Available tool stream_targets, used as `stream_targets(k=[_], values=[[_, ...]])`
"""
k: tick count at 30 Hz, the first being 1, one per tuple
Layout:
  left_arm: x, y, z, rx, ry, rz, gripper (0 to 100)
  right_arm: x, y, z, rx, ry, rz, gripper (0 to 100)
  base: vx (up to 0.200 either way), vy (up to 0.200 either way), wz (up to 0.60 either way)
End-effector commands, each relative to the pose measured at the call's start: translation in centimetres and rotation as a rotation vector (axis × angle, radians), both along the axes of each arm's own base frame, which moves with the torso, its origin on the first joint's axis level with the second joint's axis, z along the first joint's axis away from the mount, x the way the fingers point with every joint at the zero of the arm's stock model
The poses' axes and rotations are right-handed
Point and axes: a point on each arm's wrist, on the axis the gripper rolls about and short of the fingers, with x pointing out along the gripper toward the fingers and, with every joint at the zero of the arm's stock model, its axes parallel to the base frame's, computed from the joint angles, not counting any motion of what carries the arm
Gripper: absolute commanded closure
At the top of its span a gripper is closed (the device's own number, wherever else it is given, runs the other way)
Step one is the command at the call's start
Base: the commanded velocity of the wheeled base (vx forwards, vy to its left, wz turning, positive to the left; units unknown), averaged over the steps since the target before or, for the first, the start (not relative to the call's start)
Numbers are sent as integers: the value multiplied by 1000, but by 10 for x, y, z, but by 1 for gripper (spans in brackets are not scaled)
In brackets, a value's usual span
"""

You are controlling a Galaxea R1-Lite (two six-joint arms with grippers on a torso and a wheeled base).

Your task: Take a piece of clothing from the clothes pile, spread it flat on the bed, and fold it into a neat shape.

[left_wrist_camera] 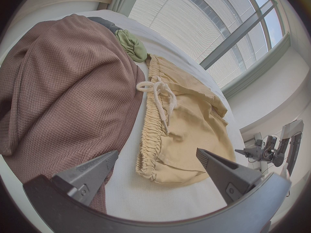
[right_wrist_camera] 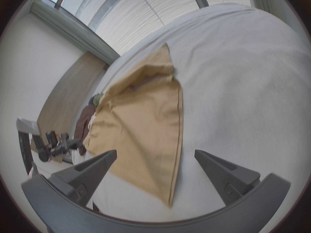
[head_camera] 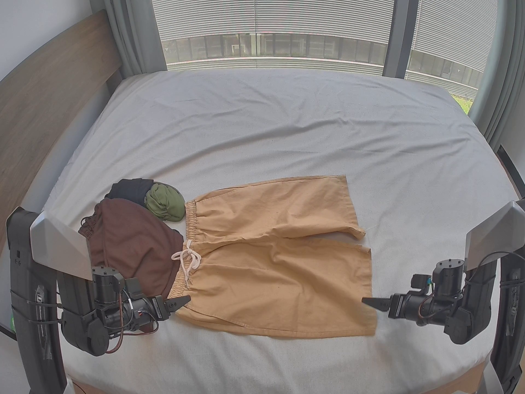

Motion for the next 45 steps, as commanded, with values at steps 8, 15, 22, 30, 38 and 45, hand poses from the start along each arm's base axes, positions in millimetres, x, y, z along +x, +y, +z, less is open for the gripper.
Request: stream_targets(k=[8,15,22,30,38,45], values=[[1,-2,0,-5,-10,-6,0,105,-7,7,234,-142,-177,0,0,0,0],[2,-3,0,-7,-12,-6,0,148,-1,6,291,-138,-243,0,0,0,0],[2,-3,-5,-5,-2,-9,0,169,10,-5,299,-129,-290,0,0,0,0],[2,-3,-6,-3,2,-11,0,169,24,-7,340,-101,-281,0,0,0,0],[4,-3,-9,-1,0,-11,0,169,23,-6,373,-83,-299,100,0,0,0],[4,-3,-11,1,6,-12,0,171,21,0,411,-85,-320,100,0,0,0]])
